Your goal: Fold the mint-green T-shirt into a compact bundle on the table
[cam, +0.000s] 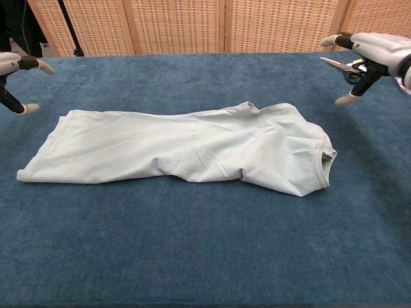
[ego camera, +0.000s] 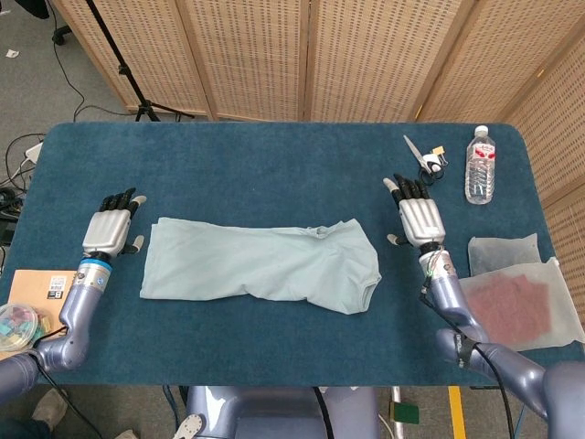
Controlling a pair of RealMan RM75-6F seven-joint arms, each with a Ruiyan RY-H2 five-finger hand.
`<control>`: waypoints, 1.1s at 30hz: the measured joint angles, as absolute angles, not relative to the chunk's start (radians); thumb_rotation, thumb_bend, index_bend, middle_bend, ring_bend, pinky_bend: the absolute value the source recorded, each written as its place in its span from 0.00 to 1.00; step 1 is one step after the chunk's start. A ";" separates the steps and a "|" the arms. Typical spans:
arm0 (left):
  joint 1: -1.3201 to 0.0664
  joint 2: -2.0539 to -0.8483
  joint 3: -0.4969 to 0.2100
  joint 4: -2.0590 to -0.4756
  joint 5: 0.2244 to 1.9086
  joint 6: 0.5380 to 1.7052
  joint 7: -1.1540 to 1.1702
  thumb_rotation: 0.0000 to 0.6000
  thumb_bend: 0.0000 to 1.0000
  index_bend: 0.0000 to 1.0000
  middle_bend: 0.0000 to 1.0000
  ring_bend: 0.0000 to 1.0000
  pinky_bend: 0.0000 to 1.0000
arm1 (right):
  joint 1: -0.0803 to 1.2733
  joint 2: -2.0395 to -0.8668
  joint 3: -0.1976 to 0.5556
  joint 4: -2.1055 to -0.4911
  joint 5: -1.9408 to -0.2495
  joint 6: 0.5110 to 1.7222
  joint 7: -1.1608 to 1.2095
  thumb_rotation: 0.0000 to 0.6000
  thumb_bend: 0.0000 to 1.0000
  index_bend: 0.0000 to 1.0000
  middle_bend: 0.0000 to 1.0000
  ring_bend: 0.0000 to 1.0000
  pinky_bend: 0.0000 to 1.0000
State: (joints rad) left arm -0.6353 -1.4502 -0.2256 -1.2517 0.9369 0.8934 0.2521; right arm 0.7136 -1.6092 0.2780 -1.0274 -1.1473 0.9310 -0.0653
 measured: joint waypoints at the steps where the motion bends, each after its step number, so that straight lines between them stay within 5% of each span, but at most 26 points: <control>1: -0.634 -1.447 -0.221 -1.254 0.944 0.893 0.252 1.00 0.38 0.00 0.00 0.00 0.00 | 0.698 -1.584 0.277 -1.070 -1.149 0.949 -0.070 1.00 0.00 0.00 0.00 0.00 0.00; 14: -0.638 -1.452 -0.191 -1.192 1.030 0.842 0.144 1.00 0.39 0.00 0.00 0.00 0.00 | 0.462 -1.263 0.144 -1.497 -1.328 1.184 -0.037 1.00 0.00 0.00 0.00 0.00 0.00; 21: -0.673 -1.465 -0.204 -1.173 0.989 0.816 0.201 1.00 0.36 0.05 0.00 0.00 0.00 | 0.382 -1.226 0.083 -1.537 -1.419 1.289 -0.009 1.00 0.00 0.00 0.00 0.00 0.00; 26: -0.708 -1.473 -0.212 -1.160 0.929 0.777 0.264 1.00 0.19 0.14 0.00 0.00 0.00 | 0.326 -1.225 0.046 -1.542 -1.477 1.373 -0.009 1.00 0.00 0.00 0.00 0.00 0.00; 33: -0.761 -1.495 -0.221 -1.130 0.816 0.745 0.364 1.00 0.18 0.25 0.00 0.00 0.00 | 0.275 -1.226 0.015 -1.539 -1.539 1.442 0.005 1.00 0.00 0.00 0.00 0.00 0.00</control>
State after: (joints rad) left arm -0.7605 -1.4945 -0.2211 -1.1303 0.8159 0.7448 0.3637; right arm 0.2749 -1.2265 0.0149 -1.5386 -1.5393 1.4422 0.0051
